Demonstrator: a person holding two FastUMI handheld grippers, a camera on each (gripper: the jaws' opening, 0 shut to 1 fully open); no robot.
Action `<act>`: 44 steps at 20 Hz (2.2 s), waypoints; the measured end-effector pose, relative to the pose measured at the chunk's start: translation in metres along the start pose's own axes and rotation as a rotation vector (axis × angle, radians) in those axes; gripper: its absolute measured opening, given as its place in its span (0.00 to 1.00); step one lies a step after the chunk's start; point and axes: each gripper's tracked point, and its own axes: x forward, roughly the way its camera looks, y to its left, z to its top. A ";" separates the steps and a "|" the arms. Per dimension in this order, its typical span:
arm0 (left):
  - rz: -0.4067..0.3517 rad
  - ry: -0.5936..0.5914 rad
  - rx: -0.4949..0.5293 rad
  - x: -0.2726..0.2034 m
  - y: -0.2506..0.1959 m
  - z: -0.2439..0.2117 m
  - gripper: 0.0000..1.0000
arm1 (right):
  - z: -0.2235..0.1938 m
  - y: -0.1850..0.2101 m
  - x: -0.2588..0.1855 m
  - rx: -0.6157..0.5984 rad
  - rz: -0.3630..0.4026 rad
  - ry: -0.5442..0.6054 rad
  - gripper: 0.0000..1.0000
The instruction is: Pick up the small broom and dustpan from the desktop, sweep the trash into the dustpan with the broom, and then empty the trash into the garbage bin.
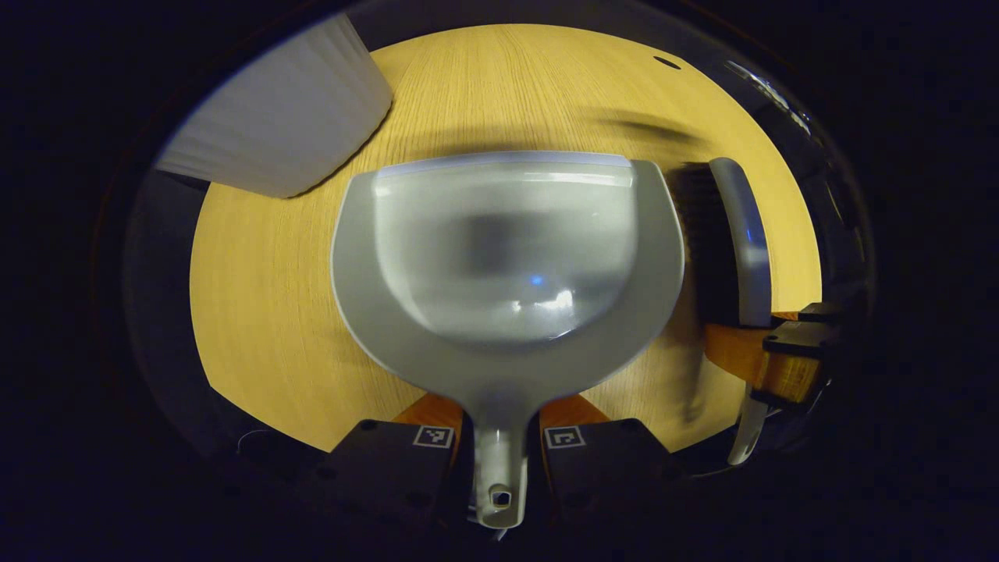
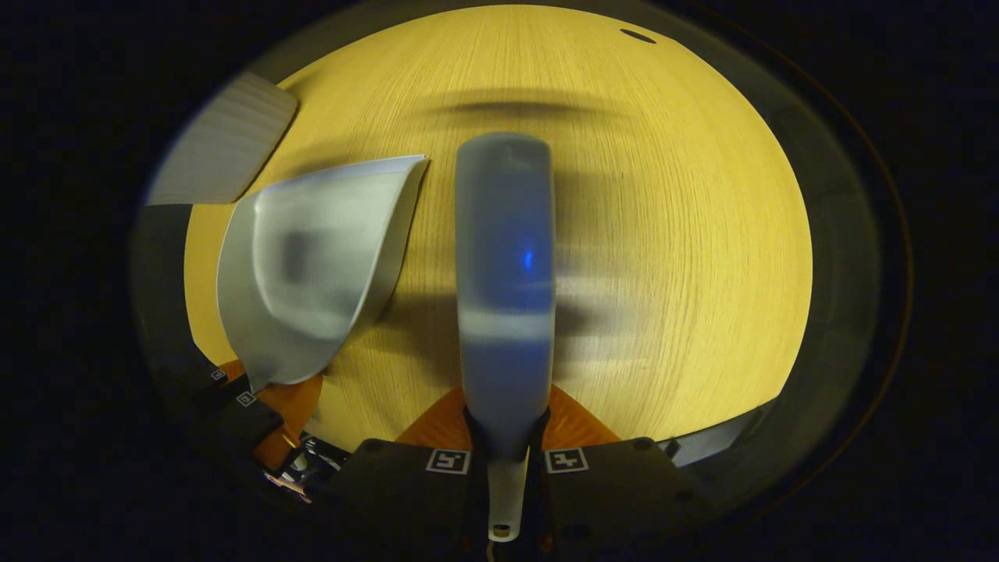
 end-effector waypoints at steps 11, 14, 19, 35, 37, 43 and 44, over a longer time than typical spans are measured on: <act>-0.077 0.026 0.018 -0.008 -0.021 -0.013 0.84 | 0.000 -0.006 -0.008 -0.006 -0.017 -0.003 1.00; -0.068 -0.050 0.060 -0.015 -0.021 -0.008 0.84 | -0.002 -0.004 -0.016 -0.012 -0.012 -0.031 1.00; -0.035 -0.289 0.090 -0.041 -0.013 -0.007 0.84 | 0.001 0.004 -0.053 -0.072 0.011 -0.199 1.00; -0.094 -1.250 0.081 -0.289 0.020 -0.077 0.83 | -0.035 0.018 -0.370 -0.071 0.094 -1.219 0.99; -0.049 -1.400 0.077 -0.301 0.022 -0.092 0.82 | -0.048 0.011 -0.423 -0.061 0.063 -1.433 0.99; -0.053 -1.659 0.030 -0.279 0.017 -0.106 0.80 | -0.094 0.009 -0.471 -0.088 -0.060 -1.838 0.91; -0.067 -1.656 0.025 -0.280 0.016 -0.105 0.81 | -0.097 0.013 -0.472 -0.100 -0.047 -1.852 0.98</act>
